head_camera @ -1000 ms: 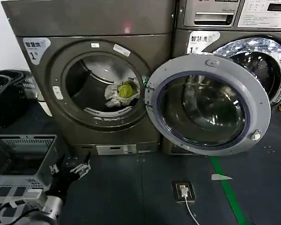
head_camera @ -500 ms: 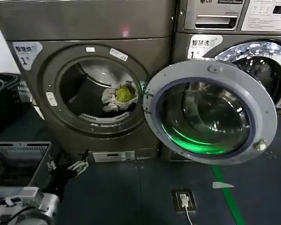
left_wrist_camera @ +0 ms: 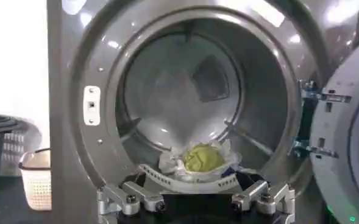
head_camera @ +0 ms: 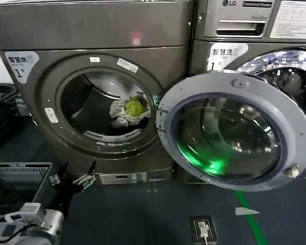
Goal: Grasp the clothes from the dryer.
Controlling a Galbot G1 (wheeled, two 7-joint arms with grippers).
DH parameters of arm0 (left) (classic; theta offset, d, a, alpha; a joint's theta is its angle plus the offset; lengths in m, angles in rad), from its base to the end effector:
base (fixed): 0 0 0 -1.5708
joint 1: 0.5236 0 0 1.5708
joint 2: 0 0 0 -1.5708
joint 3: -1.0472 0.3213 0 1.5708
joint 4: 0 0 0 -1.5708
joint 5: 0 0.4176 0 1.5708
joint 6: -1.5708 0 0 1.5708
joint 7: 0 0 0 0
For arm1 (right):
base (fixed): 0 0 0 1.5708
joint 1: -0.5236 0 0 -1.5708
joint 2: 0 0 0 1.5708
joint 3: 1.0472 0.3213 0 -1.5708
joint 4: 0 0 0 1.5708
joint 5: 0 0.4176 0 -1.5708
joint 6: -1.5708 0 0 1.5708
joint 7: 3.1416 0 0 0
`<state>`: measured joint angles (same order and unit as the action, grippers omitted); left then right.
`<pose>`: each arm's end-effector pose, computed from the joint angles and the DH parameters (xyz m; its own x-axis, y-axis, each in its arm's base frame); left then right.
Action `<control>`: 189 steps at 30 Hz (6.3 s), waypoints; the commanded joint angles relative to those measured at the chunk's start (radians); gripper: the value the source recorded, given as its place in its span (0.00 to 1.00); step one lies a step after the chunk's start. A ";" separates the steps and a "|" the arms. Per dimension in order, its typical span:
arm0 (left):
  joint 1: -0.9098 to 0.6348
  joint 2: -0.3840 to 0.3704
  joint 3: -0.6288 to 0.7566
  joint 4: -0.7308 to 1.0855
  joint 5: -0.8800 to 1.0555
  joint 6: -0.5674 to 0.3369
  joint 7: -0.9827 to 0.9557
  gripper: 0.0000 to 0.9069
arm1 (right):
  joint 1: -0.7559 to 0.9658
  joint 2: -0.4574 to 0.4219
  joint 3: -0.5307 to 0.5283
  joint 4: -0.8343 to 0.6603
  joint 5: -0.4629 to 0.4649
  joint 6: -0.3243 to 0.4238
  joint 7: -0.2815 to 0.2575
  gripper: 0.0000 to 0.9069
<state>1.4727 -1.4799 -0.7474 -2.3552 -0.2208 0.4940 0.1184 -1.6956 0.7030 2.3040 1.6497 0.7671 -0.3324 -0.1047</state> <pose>0.2542 0.0677 -0.1374 -0.9932 0.0358 0.1111 0.0309 0.9985 -0.0454 0.0060 -0.4833 0.1513 -0.4998 0.7071 -0.5002 0.8372 0.5425 -0.0697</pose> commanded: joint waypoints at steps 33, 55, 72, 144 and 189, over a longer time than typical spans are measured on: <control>-0.081 0.045 0.014 0.042 -0.060 -0.057 -0.003 1.00 | -0.071 -0.004 0.095 0.067 0.005 -0.150 0.086 1.00; -0.821 0.133 0.224 0.833 -0.092 -0.126 -0.072 1.00 | -0.082 -0.017 0.120 0.069 0.068 -0.141 0.055 1.00; -1.154 0.093 0.287 1.359 -0.041 -0.268 -0.034 1.00 | -0.060 -0.019 0.114 0.073 0.083 -0.138 0.034 1.00; -1.582 0.118 1.009 2.087 0.915 -0.594 0.919 0.49 | 0.023 -0.002 -0.006 0.068 0.021 -0.100 -0.007 1.00; -1.226 0.111 0.430 1.596 -0.024 -0.640 0.090 0.00 | 0.051 0.006 -0.051 0.083 0.023 -0.071 0.012 1.00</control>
<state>0.1139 -1.3600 -0.1429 -0.5710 -0.1111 -0.0819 0.5083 -1.6440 0.7096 2.2559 1.7306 0.7818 -0.4068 -0.1021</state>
